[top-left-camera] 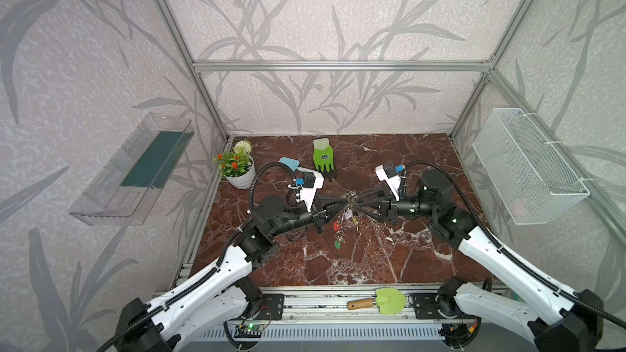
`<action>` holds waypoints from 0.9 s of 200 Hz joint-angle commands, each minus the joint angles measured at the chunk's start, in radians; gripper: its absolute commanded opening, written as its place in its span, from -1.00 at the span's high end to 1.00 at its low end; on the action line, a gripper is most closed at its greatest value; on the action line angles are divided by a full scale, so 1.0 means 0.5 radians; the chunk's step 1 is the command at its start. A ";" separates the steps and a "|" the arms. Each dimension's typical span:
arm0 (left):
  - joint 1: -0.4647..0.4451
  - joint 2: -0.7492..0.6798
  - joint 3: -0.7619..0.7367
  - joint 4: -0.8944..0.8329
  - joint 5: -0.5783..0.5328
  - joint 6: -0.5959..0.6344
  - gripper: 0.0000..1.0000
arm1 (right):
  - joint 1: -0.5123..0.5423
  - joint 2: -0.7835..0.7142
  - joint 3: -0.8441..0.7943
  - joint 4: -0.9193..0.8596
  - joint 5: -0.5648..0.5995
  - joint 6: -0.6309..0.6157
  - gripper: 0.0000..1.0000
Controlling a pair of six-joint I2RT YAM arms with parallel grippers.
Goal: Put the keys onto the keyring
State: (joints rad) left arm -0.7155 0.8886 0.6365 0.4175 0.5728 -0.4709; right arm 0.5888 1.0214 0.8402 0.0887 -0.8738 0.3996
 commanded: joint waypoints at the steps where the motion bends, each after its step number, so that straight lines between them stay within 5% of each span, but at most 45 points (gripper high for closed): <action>1: -0.008 -0.047 0.006 0.076 0.008 0.003 1.00 | 0.039 0.052 0.038 0.093 -0.075 0.025 0.16; 118: -0.009 0.020 0.012 0.049 0.028 0.024 1.00 | 0.093 0.215 0.087 0.255 -0.120 0.075 0.24; 180: -0.024 0.103 0.037 -0.013 0.009 0.079 1.00 | 0.098 0.273 0.084 0.274 -0.110 0.088 0.59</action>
State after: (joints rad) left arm -0.7200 0.9333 0.6365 0.3893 0.5762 -0.4561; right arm 0.6315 1.1454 0.8509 0.1913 -0.9169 0.4404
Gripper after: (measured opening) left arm 0.047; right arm 0.249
